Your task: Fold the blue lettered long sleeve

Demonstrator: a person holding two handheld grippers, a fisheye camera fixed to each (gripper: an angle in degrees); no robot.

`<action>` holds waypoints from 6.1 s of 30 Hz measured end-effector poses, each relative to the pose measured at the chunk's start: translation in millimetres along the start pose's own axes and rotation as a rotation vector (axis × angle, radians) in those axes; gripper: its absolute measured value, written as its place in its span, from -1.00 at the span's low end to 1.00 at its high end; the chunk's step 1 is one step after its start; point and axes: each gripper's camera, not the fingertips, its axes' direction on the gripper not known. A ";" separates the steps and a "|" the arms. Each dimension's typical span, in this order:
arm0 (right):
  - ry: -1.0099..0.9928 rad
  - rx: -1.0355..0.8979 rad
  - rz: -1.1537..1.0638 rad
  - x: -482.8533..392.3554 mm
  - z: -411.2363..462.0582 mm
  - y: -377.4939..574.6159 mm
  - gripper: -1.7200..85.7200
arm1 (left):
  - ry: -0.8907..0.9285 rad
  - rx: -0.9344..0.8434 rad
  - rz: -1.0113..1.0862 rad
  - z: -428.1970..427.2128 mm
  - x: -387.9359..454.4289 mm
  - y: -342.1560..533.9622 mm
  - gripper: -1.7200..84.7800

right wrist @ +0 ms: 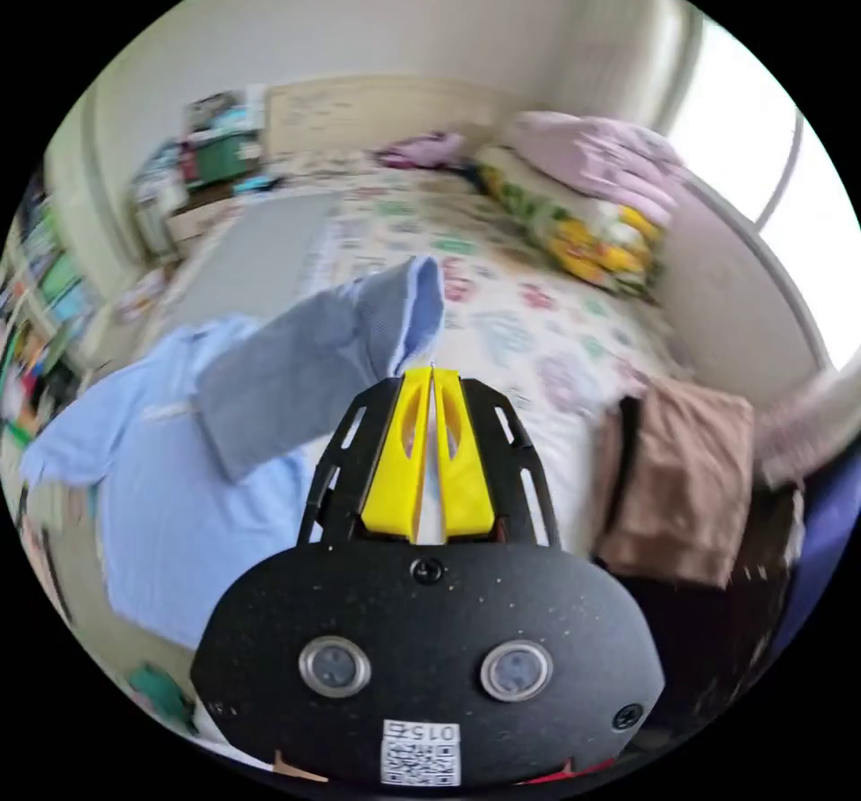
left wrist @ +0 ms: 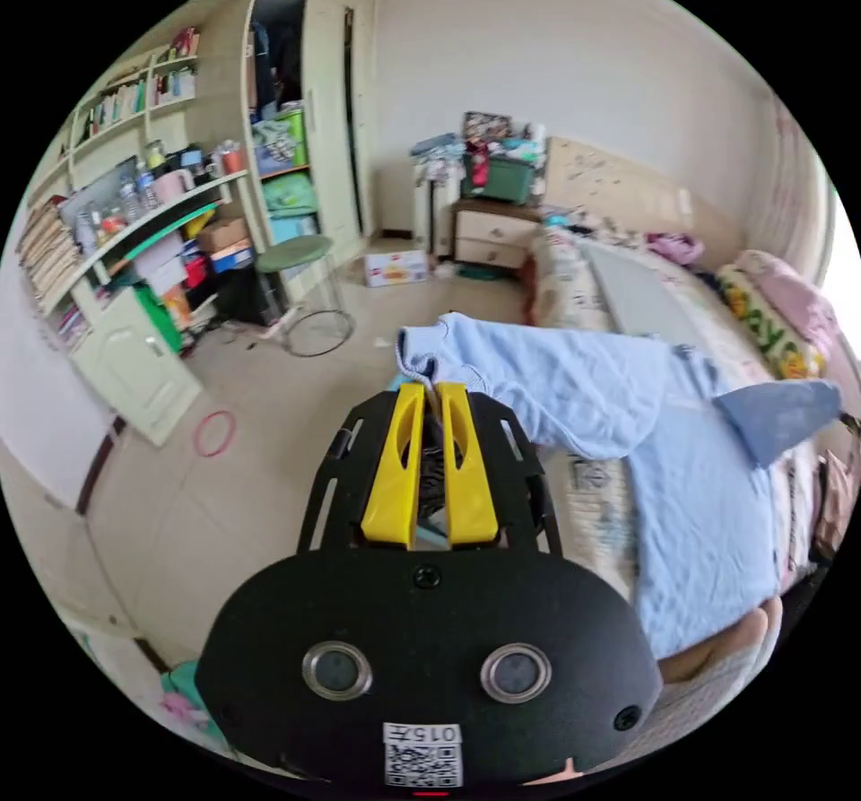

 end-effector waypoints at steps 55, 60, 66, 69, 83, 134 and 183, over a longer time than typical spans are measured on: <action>-0.622 -0.446 -0.028 -27.3 124.8 484.7 -0.95 | 0.387 -0.462 0.209 26.4 164.0 170.1 -0.96; -0.591 -0.458 -0.073 -57.1 116.0 483.1 -0.95 | 0.366 -0.461 0.226 24.8 179.0 177.0 -0.96; -0.449 -0.395 -0.129 -115.8 100.4 494.3 -0.95 | 0.210 -0.464 0.323 16.0 222.7 184.8 -0.96; -0.394 -0.372 -0.194 -141.4 91.6 498.0 -0.95 | 0.128 -0.459 0.392 10.9 245.4 189.5 -0.96; -0.517 -0.325 -0.097 -160.9 86.0 521.9 -0.82 | 0.282 -0.479 0.300 -13.3 229.8 190.0 -0.90; -0.517 0.187 0.531 98.1 547.1 512.1 -0.77 | 0.760 0.005 0.548 83.9 804.2 8.1 -0.83; -0.559 -0.505 0.280 157.5 877.5 358.9 -0.73 | 0.762 -0.801 1.203 278.2 1491.3 -33.4 -0.76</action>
